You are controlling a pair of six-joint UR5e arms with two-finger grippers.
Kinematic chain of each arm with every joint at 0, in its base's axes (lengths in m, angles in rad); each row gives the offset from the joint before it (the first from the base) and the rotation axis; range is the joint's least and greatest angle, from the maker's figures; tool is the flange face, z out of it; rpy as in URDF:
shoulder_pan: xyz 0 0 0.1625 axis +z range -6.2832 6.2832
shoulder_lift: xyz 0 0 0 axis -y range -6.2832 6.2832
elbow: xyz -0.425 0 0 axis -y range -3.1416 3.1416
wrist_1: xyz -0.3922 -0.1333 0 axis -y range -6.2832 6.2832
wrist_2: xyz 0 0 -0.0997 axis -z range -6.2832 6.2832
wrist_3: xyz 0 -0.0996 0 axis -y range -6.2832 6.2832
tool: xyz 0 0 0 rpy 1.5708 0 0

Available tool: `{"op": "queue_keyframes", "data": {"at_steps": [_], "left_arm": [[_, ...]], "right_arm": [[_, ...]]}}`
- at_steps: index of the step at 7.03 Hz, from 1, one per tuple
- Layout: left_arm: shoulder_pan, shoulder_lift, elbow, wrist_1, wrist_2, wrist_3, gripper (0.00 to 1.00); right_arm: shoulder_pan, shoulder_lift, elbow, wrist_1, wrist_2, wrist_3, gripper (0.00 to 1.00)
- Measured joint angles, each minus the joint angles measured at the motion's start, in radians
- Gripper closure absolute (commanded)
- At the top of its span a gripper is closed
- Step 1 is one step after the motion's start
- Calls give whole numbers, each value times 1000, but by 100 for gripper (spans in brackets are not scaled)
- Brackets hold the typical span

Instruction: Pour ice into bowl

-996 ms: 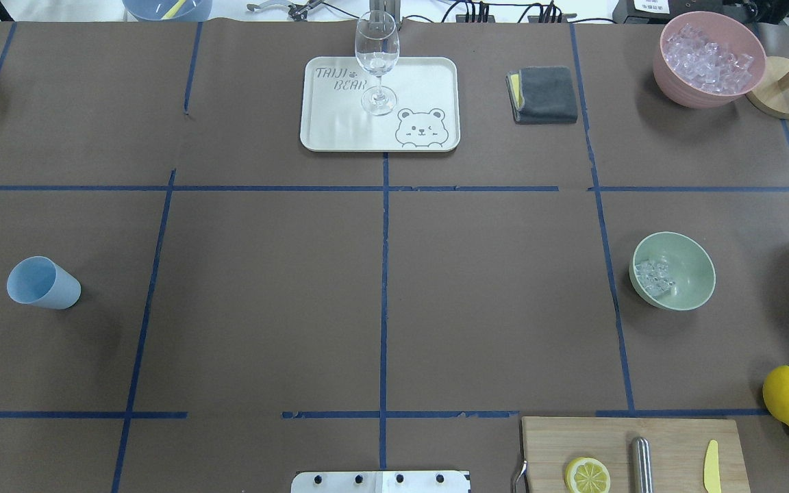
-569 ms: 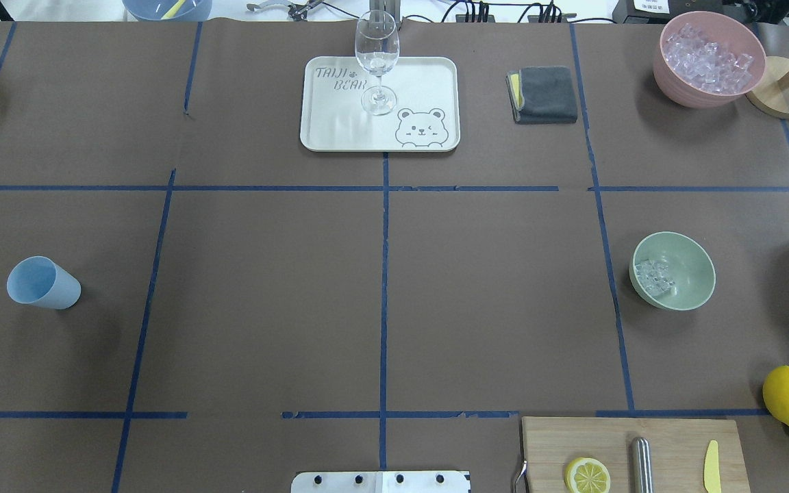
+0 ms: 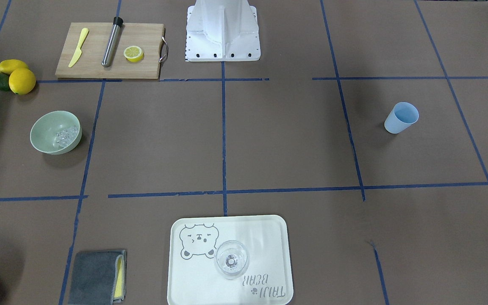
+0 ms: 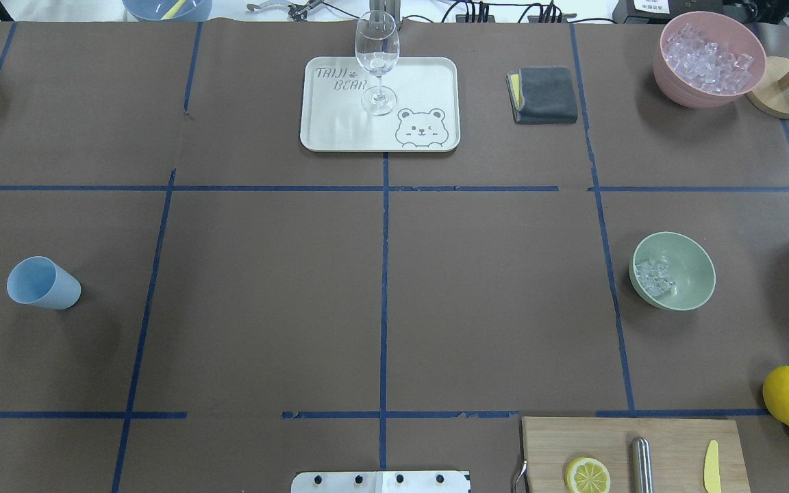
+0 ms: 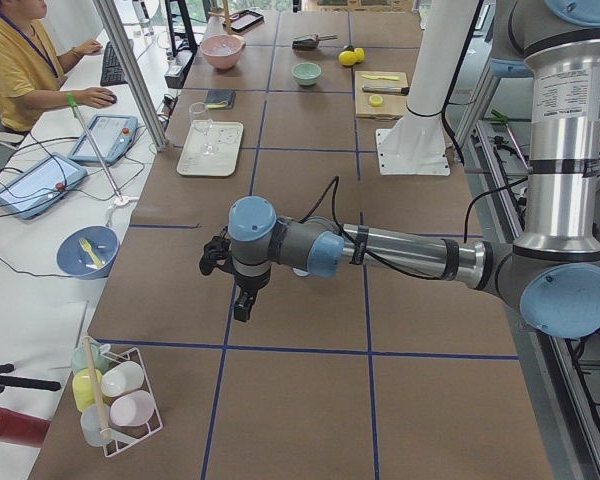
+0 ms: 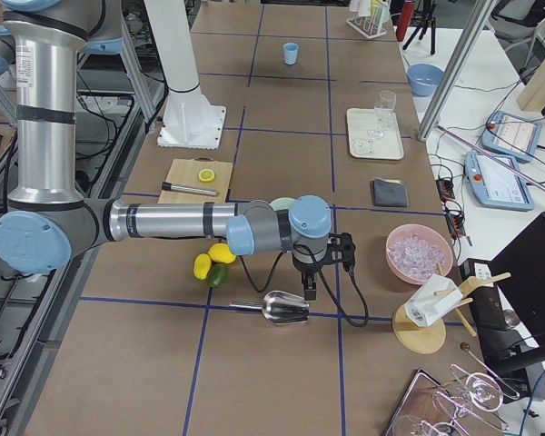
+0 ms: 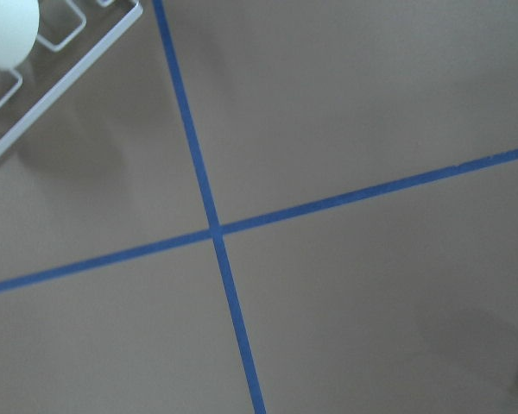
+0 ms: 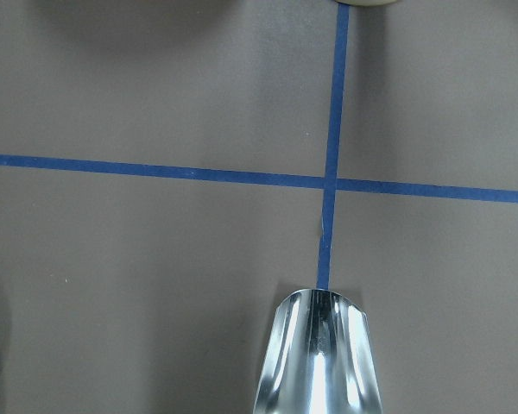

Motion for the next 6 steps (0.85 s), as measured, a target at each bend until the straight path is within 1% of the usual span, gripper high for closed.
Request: {"op": "queue_keyframes", "data": {"at_steps": [1, 2, 4, 6], "left_arm": [[-14, -5, -3, 89, -2, 7, 0], [-22, -2, 3, 123, -10, 30, 0], [-25, 3, 32, 111, -27, 124, 0], [-24, -10, 47, 100, -30, 149, 0]], "right_arm": [[0, -1, 2, 0, -1, -3, 0], [0, 2, -1, 0, 0, 0, 0], [0, 6, -12, -2, 8, 9, 0], [0, 7, -12, -3, 16, 11, 0]]}}
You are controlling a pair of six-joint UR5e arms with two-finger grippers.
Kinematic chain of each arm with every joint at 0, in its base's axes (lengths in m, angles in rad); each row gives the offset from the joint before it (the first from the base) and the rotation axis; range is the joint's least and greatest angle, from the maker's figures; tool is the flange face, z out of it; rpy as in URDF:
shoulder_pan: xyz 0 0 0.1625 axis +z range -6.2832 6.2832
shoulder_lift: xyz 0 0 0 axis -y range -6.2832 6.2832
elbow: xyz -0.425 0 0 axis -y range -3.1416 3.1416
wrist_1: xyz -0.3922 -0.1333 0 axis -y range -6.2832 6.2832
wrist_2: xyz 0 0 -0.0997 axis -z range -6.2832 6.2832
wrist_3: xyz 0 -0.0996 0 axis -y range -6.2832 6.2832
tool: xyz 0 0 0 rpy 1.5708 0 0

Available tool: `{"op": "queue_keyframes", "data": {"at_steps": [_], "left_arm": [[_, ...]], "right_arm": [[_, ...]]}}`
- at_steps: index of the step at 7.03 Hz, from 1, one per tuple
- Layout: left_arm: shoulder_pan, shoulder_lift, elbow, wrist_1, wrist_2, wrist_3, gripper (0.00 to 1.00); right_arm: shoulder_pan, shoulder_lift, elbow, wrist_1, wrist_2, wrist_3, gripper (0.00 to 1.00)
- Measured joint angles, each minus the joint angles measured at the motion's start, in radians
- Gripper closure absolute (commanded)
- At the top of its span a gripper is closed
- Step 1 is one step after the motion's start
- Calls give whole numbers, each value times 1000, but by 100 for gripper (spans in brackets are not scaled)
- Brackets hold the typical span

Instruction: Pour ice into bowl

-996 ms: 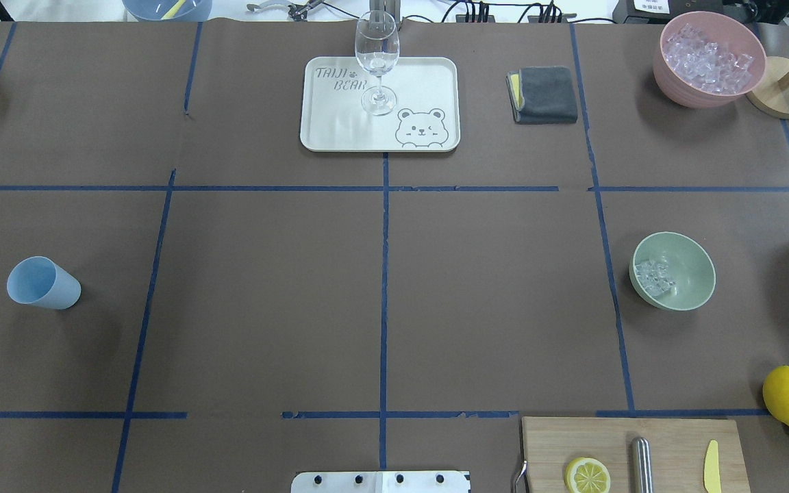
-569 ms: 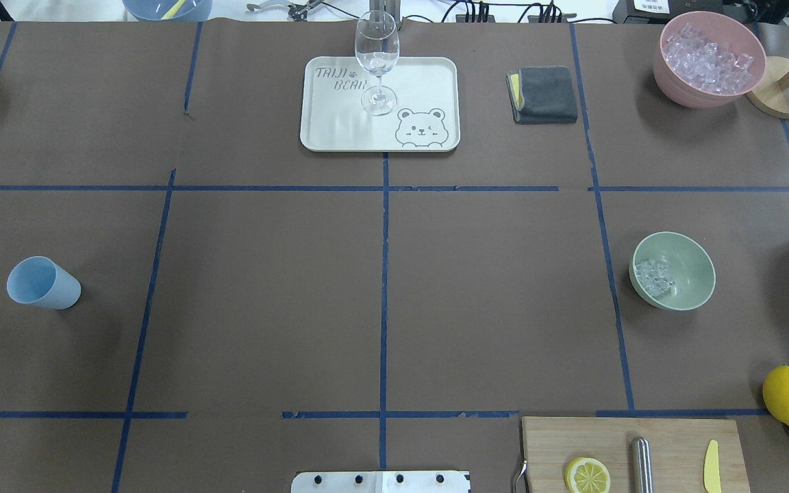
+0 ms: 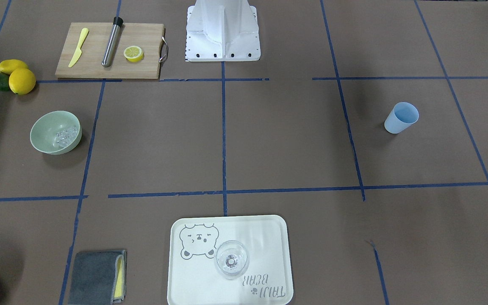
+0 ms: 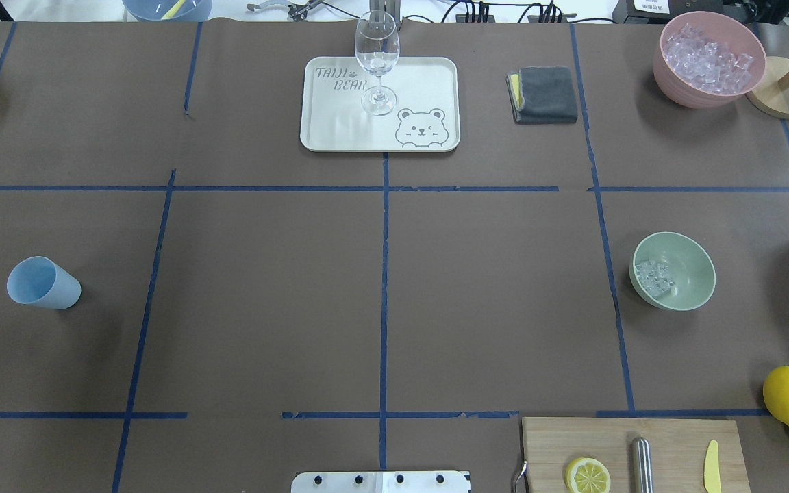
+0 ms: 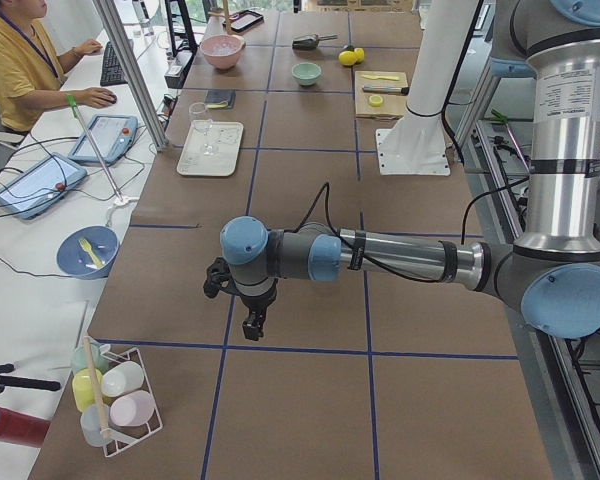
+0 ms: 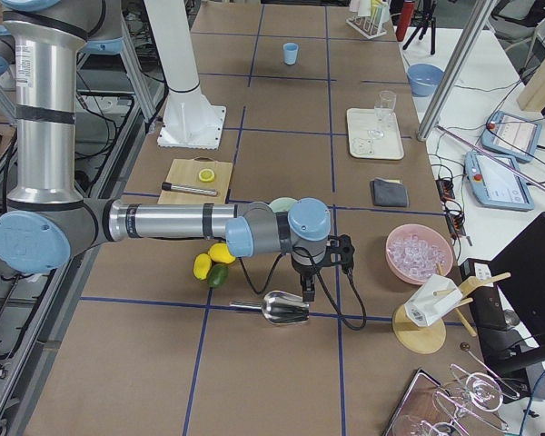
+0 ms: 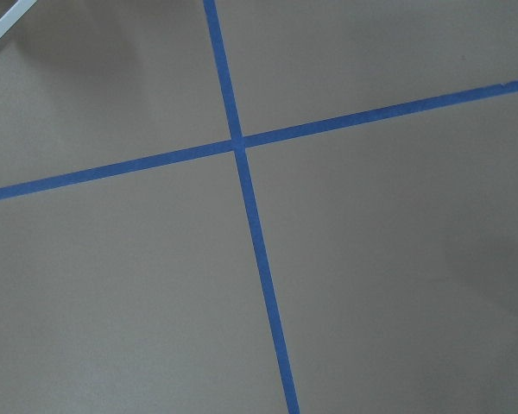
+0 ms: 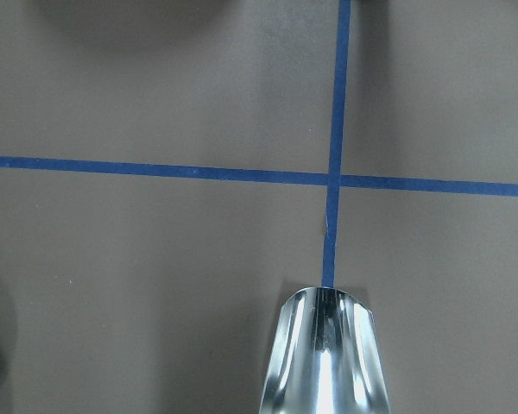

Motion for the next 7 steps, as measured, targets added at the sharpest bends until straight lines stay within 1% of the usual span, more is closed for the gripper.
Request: {"op": "queue_keyframes", "data": {"at_steps": [7], "left_arm": [[2, -23, 6, -3, -1, 4, 0]], "right_arm": [[-1, -11, 6, 2, 4, 2, 0]]}}
